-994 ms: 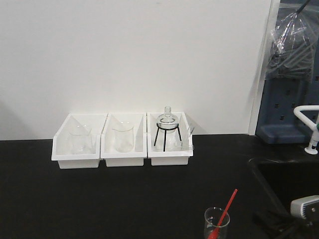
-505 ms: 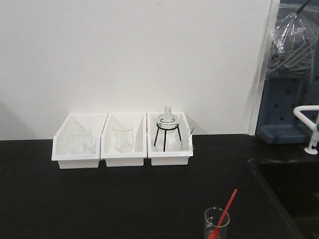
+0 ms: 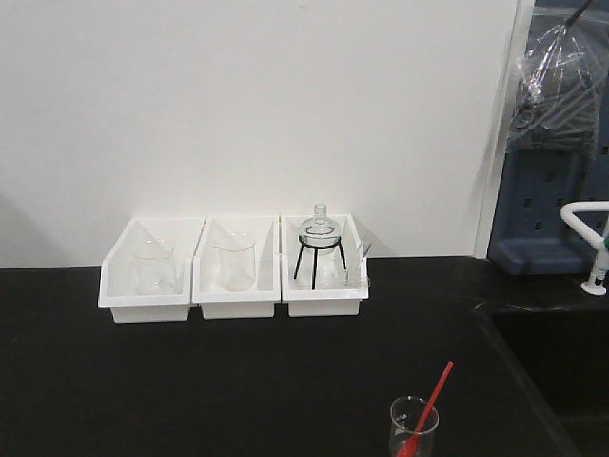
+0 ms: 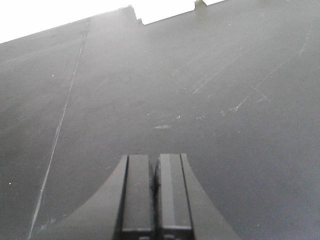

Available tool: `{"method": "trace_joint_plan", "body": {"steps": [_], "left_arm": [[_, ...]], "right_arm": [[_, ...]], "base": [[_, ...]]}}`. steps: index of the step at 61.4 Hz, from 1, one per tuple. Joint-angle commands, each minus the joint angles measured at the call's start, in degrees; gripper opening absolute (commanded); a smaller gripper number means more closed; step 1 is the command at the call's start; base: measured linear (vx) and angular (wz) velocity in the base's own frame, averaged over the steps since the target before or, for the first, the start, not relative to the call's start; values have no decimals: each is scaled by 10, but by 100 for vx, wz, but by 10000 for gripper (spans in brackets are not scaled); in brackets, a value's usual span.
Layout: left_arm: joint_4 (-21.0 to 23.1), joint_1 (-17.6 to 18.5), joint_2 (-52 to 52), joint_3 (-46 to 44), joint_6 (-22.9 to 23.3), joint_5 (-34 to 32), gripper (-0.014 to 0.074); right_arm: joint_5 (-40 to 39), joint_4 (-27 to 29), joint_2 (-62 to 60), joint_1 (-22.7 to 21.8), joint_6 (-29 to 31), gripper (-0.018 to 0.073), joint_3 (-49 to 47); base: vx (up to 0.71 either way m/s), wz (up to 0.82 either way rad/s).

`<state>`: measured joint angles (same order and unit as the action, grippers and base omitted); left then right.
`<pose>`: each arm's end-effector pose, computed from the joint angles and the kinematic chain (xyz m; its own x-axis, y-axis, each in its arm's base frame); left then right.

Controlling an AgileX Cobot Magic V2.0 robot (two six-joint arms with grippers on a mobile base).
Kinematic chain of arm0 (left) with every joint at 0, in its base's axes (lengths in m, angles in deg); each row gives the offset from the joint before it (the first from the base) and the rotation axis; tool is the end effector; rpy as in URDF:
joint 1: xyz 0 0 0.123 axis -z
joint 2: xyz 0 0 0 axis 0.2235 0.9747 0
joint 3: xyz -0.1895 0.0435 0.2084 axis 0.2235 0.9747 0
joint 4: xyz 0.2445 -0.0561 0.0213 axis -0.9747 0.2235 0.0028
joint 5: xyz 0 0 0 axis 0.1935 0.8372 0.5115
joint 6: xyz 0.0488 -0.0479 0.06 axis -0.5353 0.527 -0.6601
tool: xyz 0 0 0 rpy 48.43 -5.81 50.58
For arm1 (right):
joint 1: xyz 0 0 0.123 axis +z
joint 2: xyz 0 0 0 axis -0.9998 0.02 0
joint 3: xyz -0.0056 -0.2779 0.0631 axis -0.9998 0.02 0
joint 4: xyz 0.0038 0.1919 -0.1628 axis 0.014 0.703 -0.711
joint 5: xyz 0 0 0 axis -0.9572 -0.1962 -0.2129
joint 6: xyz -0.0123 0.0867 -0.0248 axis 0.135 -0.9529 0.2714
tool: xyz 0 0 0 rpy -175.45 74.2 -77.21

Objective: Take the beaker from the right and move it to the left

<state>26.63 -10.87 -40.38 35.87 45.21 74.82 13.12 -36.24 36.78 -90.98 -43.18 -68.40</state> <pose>0.0507 0.0009 0.1655 -0.3313 0.2434 -0.9116 0.0867 0.9699 0.2275 0.1528 0.0164 0.2969 -0.0633 0.0380 -0.9973 -0.2035 0.9778 0.0501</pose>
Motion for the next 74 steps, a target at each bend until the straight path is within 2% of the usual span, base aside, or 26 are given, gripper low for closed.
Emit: {"method": "trace_joint_plan", "body": {"steps": [1, 5, 6, 9, 13, 16, 22, 26, 32, 35, 50, 58, 74], "left_arm": [[0, 4, -4, 11, 1, -44, -6], [0, 4, -4, 11, 1, -44, -6], [0, 4, -4, 11, 1, -44, -6], [0, 4, -4, 11, 1, -44, -6], [0, 4, -4, 11, 1, -44, -6], [0, 4, -4, 11, 1, -44, -6], [0, 4, -4, 11, 1, -44, -6], [0, 4, -4, 11, 1, -44, -6], [0, 4, -4, 11, 1, -44, -6], [0, 4, -4, 11, 1, -44, -6], [0, 4, -4, 11, 1, -44, -6], [0, 4, -4, 11, 1, -44, -6], [0, 4, -4, 11, 1, -44, -6]], "right_arm": [[-39, 25, -2, -3, 3, -8, -15], [-29, 86, -8, -3, 38, -8, -14], [-24, 116, -12, -3, 52, -8, -14], [0, 198, -28, -3, 122, -8, -13], [35, 317, -58, -3, 246, -8, -13], [63, 379, -82, -3, 339, -8, -13], [146, 447, -137, -3, 446, -8, -13], [213, 464, -178, -3, 484, -8, -13], [311, 469, -228, -3, 501, -8, -11], [324, 469, -248, -3, 501, -8, 2], [256, 472, -368, -3, 493, -8, 160], [252, 473, -431, -3, 493, -8, 226], [241, 492, -429, -3, 493, -8, 254]], "base": [[0, 0], [0, 0], [0, 0], [0, 0], [0, 0], [0, 0], [0, 0], [0, 0], [0, 0], [0, 0], [0, 0], [0, 0], [0, 0]]}}
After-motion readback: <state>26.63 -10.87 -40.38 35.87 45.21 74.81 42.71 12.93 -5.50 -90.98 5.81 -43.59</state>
